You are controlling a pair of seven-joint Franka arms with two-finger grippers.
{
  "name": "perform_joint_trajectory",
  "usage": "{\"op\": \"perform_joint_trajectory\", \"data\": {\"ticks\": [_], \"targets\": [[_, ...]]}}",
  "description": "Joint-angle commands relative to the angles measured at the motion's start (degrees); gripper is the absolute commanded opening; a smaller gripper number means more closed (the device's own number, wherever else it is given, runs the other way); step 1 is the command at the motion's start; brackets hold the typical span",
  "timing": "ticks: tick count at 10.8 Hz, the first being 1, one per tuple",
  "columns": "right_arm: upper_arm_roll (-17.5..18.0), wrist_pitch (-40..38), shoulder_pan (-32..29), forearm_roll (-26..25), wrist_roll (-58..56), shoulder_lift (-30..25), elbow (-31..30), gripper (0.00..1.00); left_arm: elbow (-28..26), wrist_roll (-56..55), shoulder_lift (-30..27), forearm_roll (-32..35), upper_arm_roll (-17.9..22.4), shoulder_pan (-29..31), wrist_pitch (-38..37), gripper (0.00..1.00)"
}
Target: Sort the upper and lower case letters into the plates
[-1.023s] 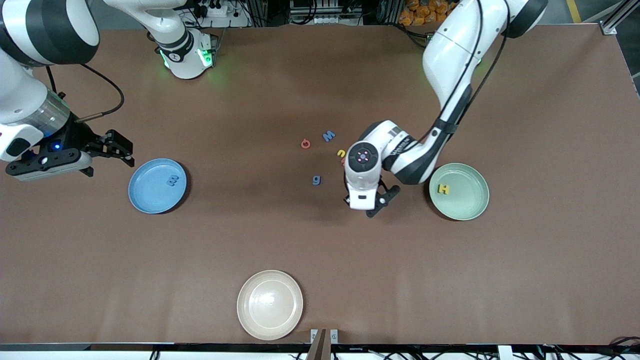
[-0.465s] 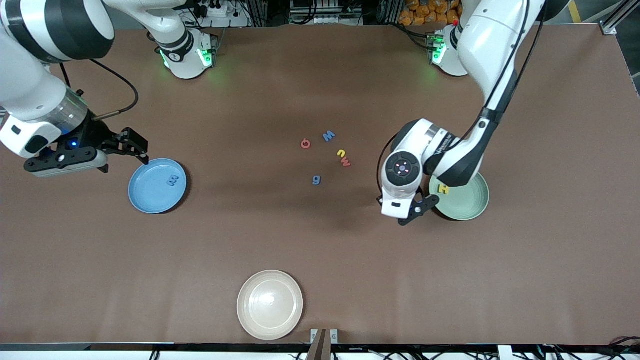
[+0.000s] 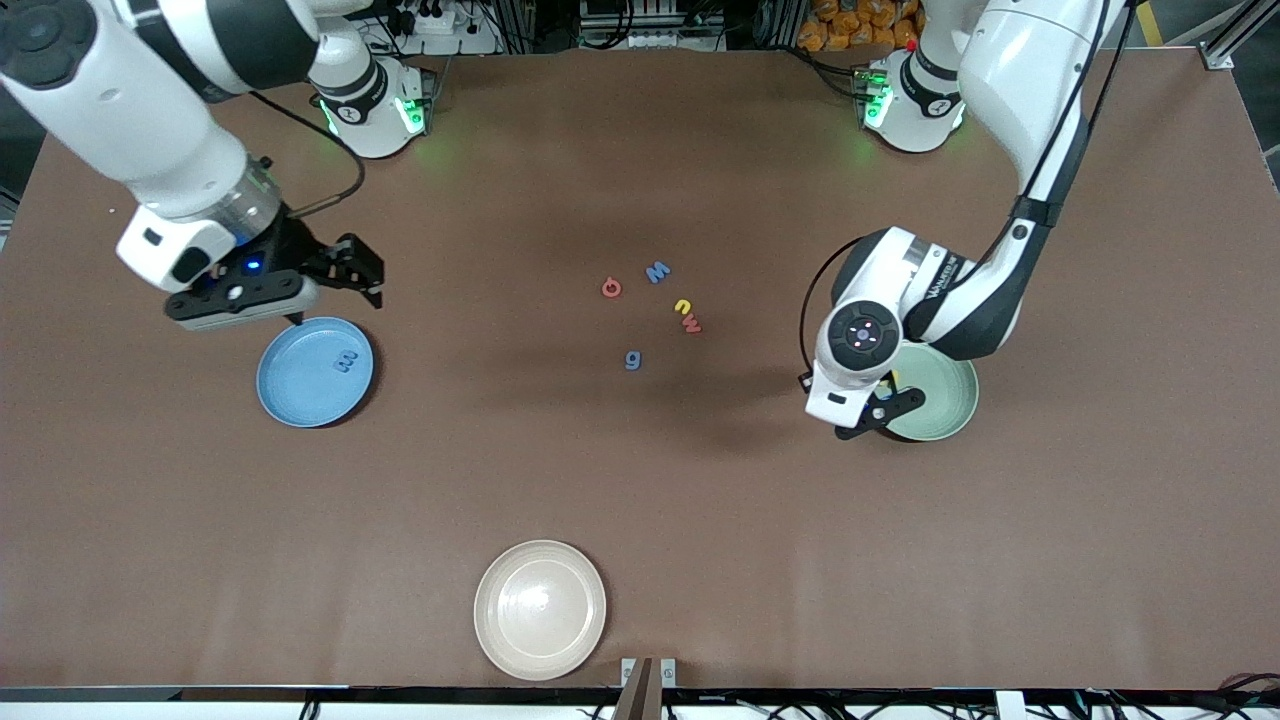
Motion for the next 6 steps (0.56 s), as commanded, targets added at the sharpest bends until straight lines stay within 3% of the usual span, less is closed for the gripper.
{"op": "perform_joint_trajectory", "data": {"ticks": [1,2,3,4,5,6], "targets": [[3.21,-0.27,-0.15,0.09,0.68,0.73,0.07,1.00,-8.94,7.67,-5.61,2.12,-0.52,5.12,4.00,0.22],[3.40,-0.27,1.25,0.17,0.68,1.69,-0.02,1.00,-10.62,12.84,-6.41,3.26,-0.52,7.67,5.76,0.22],[6.27,-0.01,1.70,0.09,0.77,3.01,-0.02,1.00,-11.85,16.46,-6.42,3.45,-0.44,9.00,8.30,0.25],[8.04,0.26,1.87,0.09,0.77,4.50,-0.10,1.00,-12.13,18.50,-5.89,5.54,-0.43,9.71,9.37,0.39],[9.01,0.35,3.01,0.00,0.86,6.08,-0.11,1.00,-12.30,20.09,-5.89,7.04,-0.43,10.59,9.38,0.40],[9.37,1.13,3.19,0.00,0.77,6.88,-0.19,1.00,-12.57,21.76,-5.89,7.14,-0.52,11.38,9.38,0.49]]}}
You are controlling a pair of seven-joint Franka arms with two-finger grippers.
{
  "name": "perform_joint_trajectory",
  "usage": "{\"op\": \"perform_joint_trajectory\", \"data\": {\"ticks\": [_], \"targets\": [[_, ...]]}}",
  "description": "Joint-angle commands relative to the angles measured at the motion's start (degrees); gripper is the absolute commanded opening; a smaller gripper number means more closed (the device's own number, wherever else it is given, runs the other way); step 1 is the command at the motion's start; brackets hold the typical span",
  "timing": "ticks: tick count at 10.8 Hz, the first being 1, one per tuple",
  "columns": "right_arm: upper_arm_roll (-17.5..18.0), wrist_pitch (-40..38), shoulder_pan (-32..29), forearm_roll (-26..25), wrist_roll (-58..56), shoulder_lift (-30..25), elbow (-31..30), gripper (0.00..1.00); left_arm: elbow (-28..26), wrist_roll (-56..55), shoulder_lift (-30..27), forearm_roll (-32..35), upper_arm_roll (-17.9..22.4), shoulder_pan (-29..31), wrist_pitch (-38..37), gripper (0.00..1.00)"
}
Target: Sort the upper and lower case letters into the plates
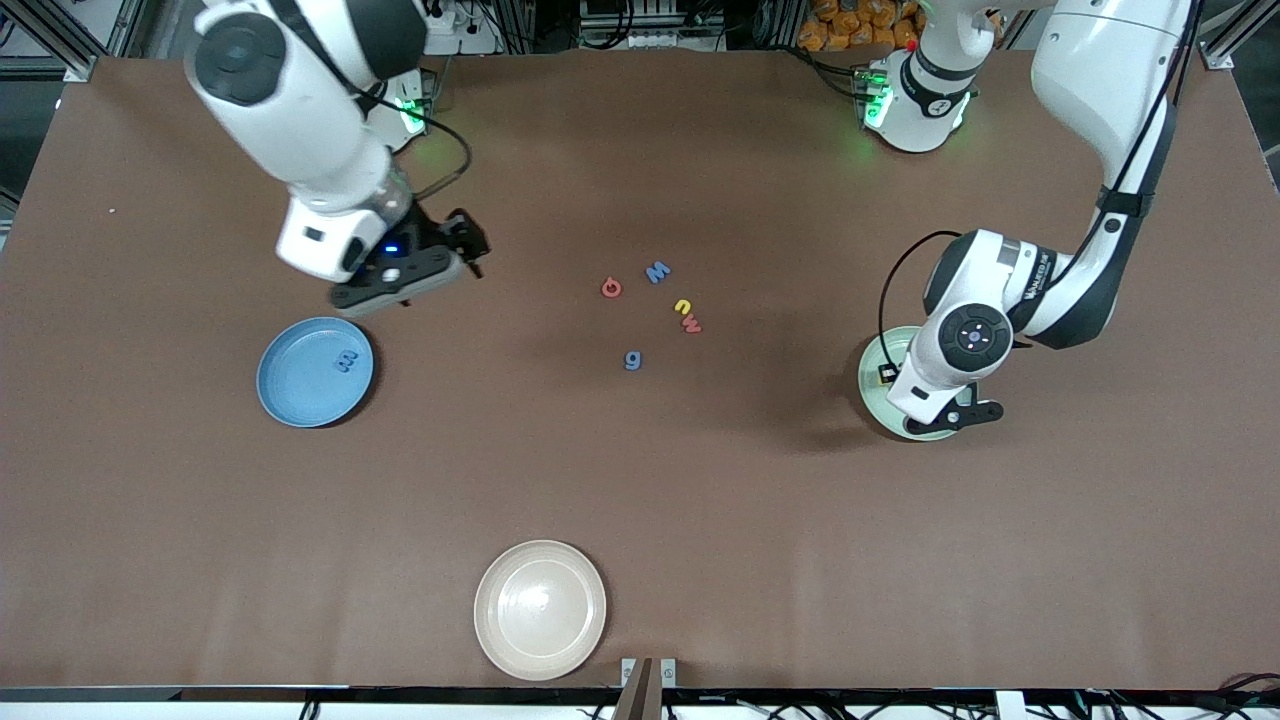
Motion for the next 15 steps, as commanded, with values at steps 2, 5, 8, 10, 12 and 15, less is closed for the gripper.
{"op": "perform_joint_trajectory", "data": {"ticks": [2,5,8,10,12,15], "targets": [[1.00,3.21,2.43,0.00,1.18,3.85,-0.25,1.00,-2.10,3.46,-1.66,2.04,-0.66,0.76,0.85,1.00],[2.49,6.55,7.96,-5.86,13.88,9.03,-0.17,1.00,-2.10,2.32,-1.57,1.95,-0.75,0.15,0.76,1.00],[2.67,9.79,12.80,-8.70,22.27,13.34,-0.17,1.00,-2.10,-0.92,-1.48,1.86,-0.92,-1.26,0.76,1.00],[2.67,13.75,16.23,-13.15,25.25,17.37,-0.17,1.00,-1.92,-1.37,-1.39,1.42,-1.45,-1.17,0.76,1.00],[2.67,16.91,19.40,-15.29,34.12,21.24,-0.25,1.00,-2.01,-1.46,-1.22,1.33,-1.45,-1.17,0.76,1.00],[2.67,18.94,22.04,-18.96,37.48,24.50,-0.17,1.00,-2.01,-1.90,-1.13,1.33,-1.45,-1.00,0.76,1.00]]}}
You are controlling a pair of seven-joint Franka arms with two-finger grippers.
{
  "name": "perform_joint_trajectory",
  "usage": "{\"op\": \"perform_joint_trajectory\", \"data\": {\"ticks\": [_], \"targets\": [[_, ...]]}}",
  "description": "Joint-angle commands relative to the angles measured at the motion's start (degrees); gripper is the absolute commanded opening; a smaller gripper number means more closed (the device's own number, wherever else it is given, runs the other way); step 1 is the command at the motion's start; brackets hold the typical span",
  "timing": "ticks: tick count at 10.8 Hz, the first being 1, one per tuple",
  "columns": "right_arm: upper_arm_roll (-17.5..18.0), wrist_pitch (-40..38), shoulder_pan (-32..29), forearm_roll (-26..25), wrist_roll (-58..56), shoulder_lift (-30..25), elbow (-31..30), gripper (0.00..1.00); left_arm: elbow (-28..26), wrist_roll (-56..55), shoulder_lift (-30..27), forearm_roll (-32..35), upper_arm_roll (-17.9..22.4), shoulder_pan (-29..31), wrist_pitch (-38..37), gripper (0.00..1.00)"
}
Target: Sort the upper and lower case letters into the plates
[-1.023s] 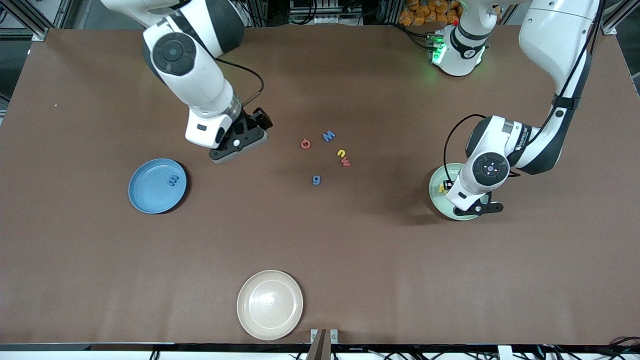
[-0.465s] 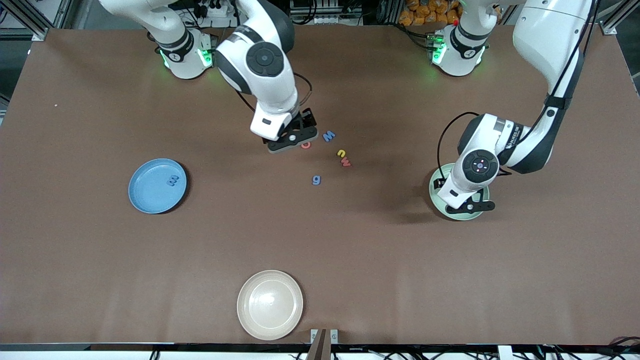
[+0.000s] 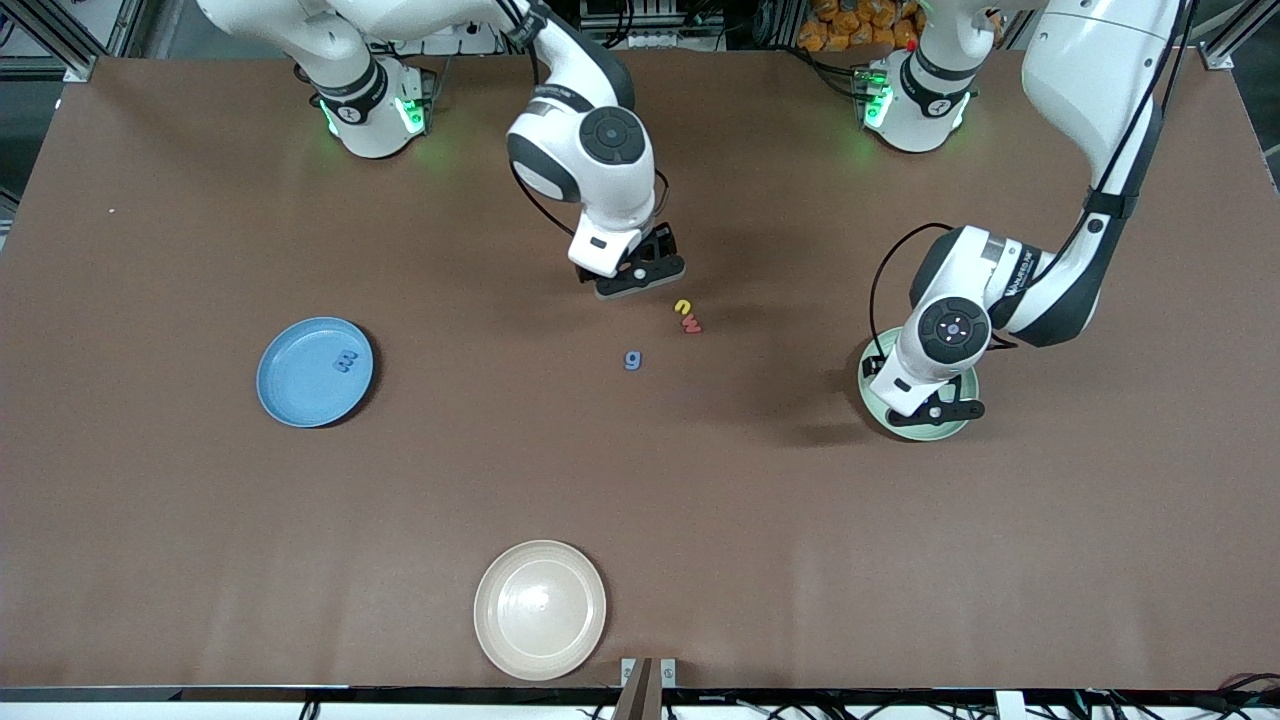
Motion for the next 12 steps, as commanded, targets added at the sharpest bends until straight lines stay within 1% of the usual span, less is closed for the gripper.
{"op": "perform_joint_trajectory", "data": {"ticks": [1,2,3,6,9,12], "targets": [[0.23,2.97,1.82,-5.21,5.08,3.52,0.83,1.00,-1.22,-1.58,-1.12,1.04,-0.29,0.15,0.60,1.00],[0.23,5.25,2.35,-7.23,7.72,5.19,0.83,1.00,-1.22,-1.58,-1.12,1.04,-0.21,0.07,0.60,1.00],[0.23,5.80,2.61,-9.00,8.27,5.99,0.83,1.00,-1.31,-1.67,-1.12,0.95,-0.21,0.15,0.60,1.00],[0.23,6.59,3.31,-9.36,7.74,8.80,0.83,1.00,-1.22,-1.67,-1.03,0.95,-0.29,0.07,0.60,1.00],[0.23,8.70,4.46,-9.36,7.31,9.51,0.57,0.99,-1.22,-2.37,-1.03,0.95,-0.29,-0.02,0.60,1.00],[0.23,8.88,5.08,-9.45,5.03,9.86,0.57,0.98,-1.22,-2.37,-1.03,0.95,-0.29,-0.02,0.60,1.00]]}}
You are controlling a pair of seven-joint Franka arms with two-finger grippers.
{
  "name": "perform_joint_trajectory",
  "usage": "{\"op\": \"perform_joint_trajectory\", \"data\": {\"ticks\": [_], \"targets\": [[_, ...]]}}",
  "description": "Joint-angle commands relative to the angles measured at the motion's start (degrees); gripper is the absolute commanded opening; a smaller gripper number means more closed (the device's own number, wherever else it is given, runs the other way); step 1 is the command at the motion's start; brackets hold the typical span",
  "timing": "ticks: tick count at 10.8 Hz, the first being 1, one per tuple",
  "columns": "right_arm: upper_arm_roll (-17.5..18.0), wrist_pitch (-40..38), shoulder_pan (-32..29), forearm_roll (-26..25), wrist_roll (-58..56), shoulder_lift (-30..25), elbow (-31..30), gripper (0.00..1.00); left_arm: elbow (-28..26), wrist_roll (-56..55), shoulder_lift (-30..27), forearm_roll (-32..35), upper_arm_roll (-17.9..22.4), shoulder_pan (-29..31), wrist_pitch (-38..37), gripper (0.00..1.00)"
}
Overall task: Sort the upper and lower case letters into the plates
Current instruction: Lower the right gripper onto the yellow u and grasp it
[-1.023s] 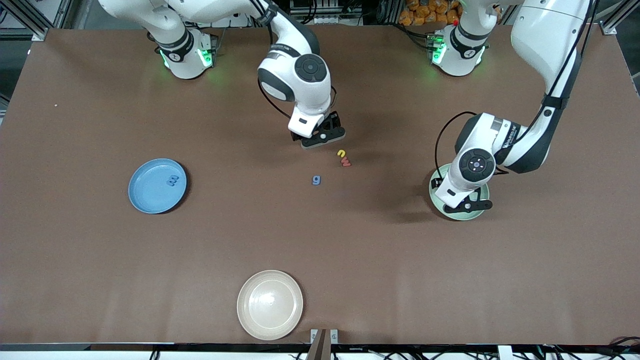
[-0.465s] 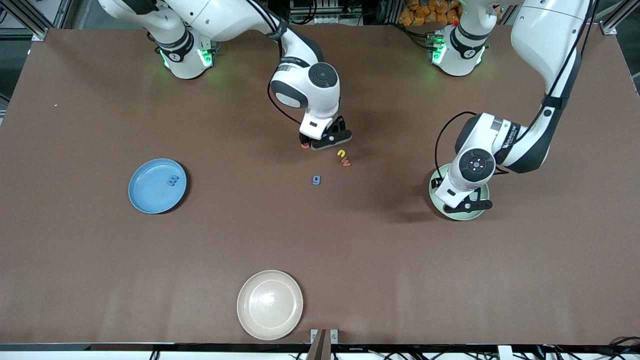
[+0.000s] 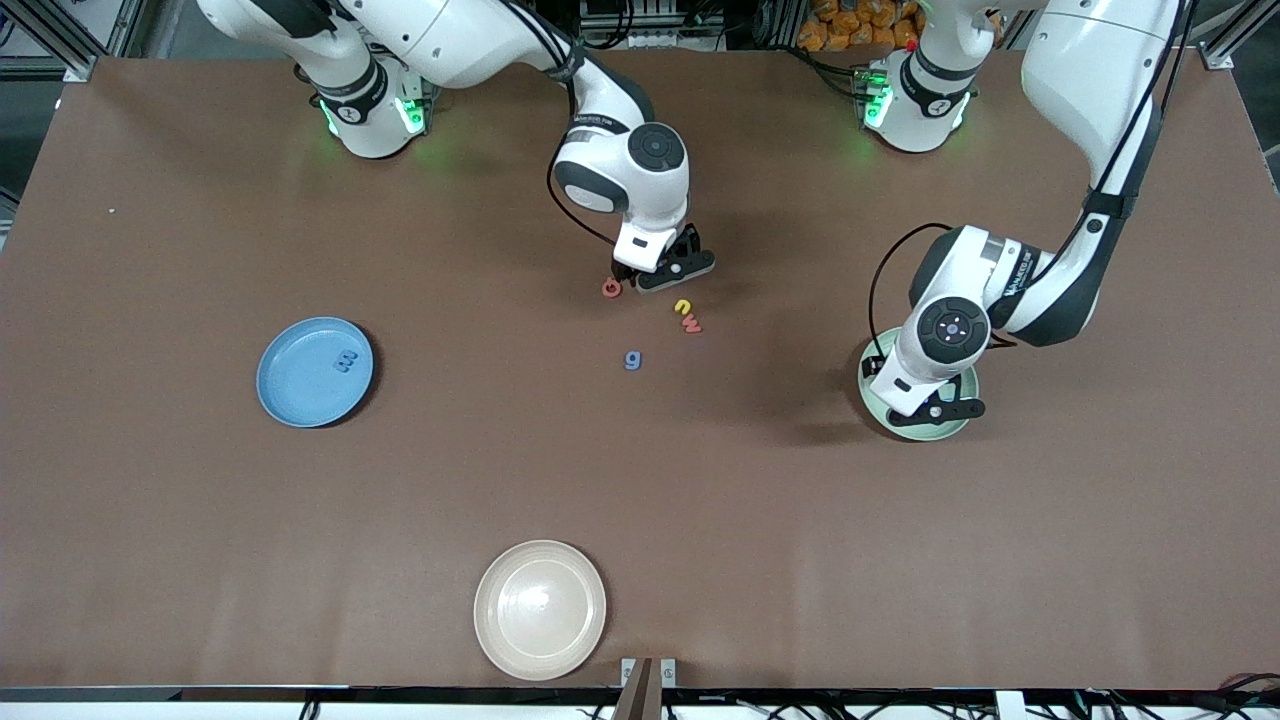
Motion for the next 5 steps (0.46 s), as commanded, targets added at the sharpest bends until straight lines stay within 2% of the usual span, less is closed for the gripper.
{"op": "perform_joint_trajectory", "data": {"ticks": [1,5], "targets": [[0.11,0.25,0.11,-1.49,-1.16,0.58,0.49,0.97,-1.04,-1.45,-1.03,0.95,-0.22,-0.02,0.60,1.00],[0.11,-0.71,-1.37,-1.32,-5.18,0.06,0.40,0.95,-1.04,-1.45,-1.03,0.95,-0.22,-0.02,0.60,1.00]]}}
